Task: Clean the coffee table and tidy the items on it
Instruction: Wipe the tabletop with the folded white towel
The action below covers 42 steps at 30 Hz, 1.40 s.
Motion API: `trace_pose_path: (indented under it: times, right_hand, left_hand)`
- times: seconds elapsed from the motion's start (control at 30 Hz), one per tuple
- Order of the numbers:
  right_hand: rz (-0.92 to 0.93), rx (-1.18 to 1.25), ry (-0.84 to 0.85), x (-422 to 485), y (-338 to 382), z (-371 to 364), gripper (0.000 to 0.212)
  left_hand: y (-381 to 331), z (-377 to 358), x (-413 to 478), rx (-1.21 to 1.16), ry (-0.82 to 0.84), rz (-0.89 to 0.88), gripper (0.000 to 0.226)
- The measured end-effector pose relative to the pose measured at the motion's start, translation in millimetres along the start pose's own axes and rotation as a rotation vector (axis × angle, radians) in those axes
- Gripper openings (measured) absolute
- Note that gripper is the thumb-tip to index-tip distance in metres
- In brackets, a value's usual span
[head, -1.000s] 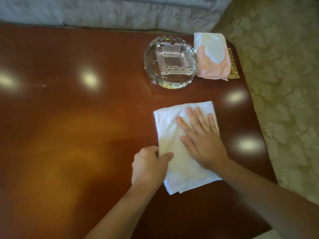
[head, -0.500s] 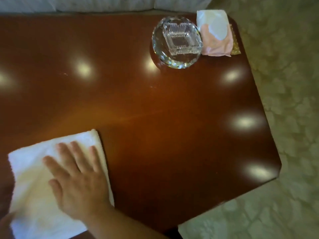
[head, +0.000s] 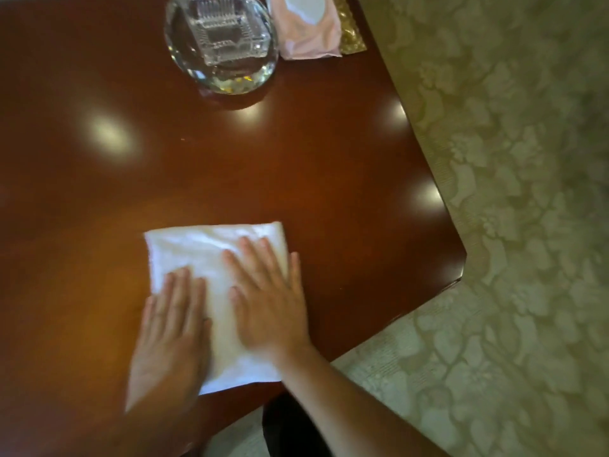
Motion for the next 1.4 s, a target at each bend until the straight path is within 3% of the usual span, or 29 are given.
trace_pose_path:
  times: [0.1, 0.17, 0.27, 0.37, 0.47, 0.6, 0.87, 1.03, 1.13, 1.27, 1.4]
  right_hand:
    - [-0.128, -0.109, 0.026, -34.2, -108.5, 12.9, 0.06]
    - [-0.194, -0.146, 0.024, -57.9, -182.6, 24.6, 0.059]
    - [-0.223, -0.199, 0.006, -69.8, -273.9, 45.0, 0.059]
    - [-0.197, -0.205, 0.001, -64.4, -326.3, 62.7, 0.059]
    - [-0.216, -0.164, -0.013, -57.9, -334.1, 68.1, 0.059]
    - [-0.241, -0.194, -0.01, -53.8, -309.0, 65.1, 0.063]
    - [-0.079, -0.174, 0.053, -28.4, -222.4, 58.0, 0.062]
    - [0.13, -0.233, 0.085, -1.9, -136.0, 39.0, 0.06]
    - [0.268, -0.307, 0.083, 16.8, -60.0, 27.5, 0.062]
    - [0.381, -0.205, 0.072, 50.5, 40.9, 25.0, 0.062]
    - [0.414, -0.091, 0.101, 71.4, 54.2, 31.0, 0.058]
  left_hand:
    - [-116.4, -9.1, 27.1, 0.011, -0.021, -0.184, 0.063]
    - [-186.4, -31.1, 52.0, -0.029, 0.063, -0.221, 0.067]
    - [-263.9, -50.8, 86.1, -0.013, 0.042, -0.217, 0.067]
    - [-307.4, -64.5, 110.9, 0.014, 0.04, -0.196, 0.067]
    - [-313.5, -62.9, 123.2, 0.017, 0.104, -0.229, 0.067]
    - [-296.0, -45.3, 114.9, 0.028, 0.087, -0.28, 0.062]
    - [-215.0, -27.0, 84.6, 0.087, 0.064, -0.219, 0.077]
    - [-151.5, -18.5, 55.4, 0.085, 0.116, -0.056, 0.074]
    - [-93.8, 8.6, 32.5, -0.006, 0.016, 0.077, 0.07]
    - [-19.2, 32.2, 1.0, -0.085, -0.133, 0.196, 0.067]
    - [23.7, 40.8, 1.2, -0.106, -0.147, 0.252, 0.063]
Point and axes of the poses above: each hand's wrist, its own x-axis towards the middle knuckle, its own z-axis out of the back of the hand, y = z × x, the point moved 8 cm from there along x, towards the middle knuckle, and after that the axes turned 15 degrees about y, right-handed, at the moved point
